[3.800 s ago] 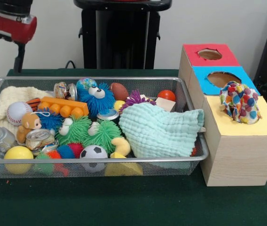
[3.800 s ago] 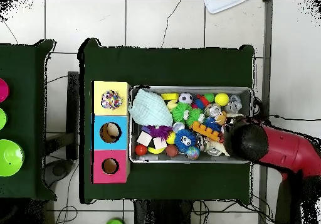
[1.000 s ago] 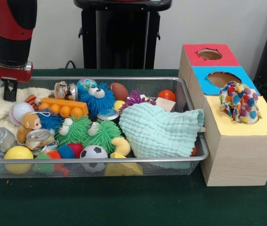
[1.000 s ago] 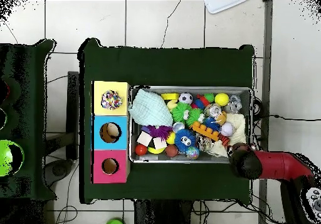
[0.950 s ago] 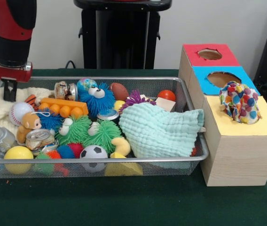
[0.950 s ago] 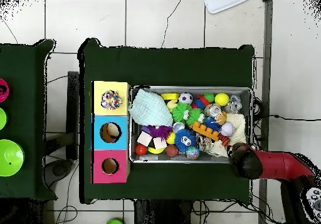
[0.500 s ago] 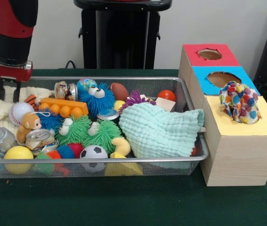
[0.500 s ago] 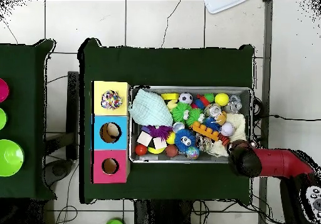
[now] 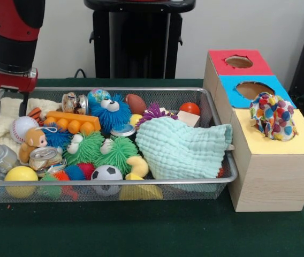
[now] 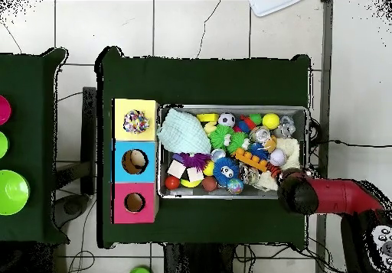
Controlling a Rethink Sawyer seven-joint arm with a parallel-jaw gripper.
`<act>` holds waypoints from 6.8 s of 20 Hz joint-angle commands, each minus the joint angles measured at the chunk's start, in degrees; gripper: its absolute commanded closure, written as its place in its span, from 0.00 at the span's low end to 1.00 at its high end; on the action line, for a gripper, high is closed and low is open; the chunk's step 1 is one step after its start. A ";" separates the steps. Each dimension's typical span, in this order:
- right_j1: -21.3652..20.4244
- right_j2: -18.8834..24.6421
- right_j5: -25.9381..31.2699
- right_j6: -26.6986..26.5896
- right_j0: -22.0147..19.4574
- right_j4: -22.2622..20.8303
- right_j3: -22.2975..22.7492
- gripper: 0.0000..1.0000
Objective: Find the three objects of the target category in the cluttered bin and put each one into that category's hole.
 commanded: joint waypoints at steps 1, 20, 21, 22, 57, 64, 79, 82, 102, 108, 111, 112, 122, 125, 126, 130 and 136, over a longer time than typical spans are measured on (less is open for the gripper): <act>1.71 5.08 3.63 -11.79 0.85 -4.65 -3.15 0.00; 11.25 2.26 -3.89 -4.67 4.42 -16.82 -12.10 0.00; 11.33 2.31 -4.08 -4.60 4.38 -17.11 -12.12 0.00; 11.23 2.75 -5.50 -4.23 4.10 -17.60 -11.88 1.00; -12.73 9.25 14.80 7.59 12.28 22.83 9.23 1.00; -11.45 6.83 11.96 8.42 15.21 24.11 9.38 1.00; -9.43 6.09 13.96 -1.25 13.25 20.27 4.78 1.00; -7.36 7.17 13.96 -5.99 10.87 18.15 1.51 1.00; -0.95 14.11 19.97 -23.27 2.41 8.20 -15.07 1.00; -0.59 15.32 21.32 -24.90 1.09 7.11 -17.04 1.00; -0.62 16.59 21.52 -26.50 0.43 6.81 -17.11 1.00; -0.71 16.60 21.81 -26.82 0.58 6.12 -17.12 0.00; -3.13 15.35 24.08 -18.80 3.10 9.98 -13.05 0.00; -4.01 14.89 24.83 -15.68 4.17 11.45 -11.58 0.00; -4.45 14.61 25.16 -14.41 4.66 11.99 -10.99 0.00; -6.77 13.00 25.70 -7.26 7.30 15.08 -7.42 0.00; -8.39 10.48 24.74 1.34 12.13 19.46 -3.77 0.00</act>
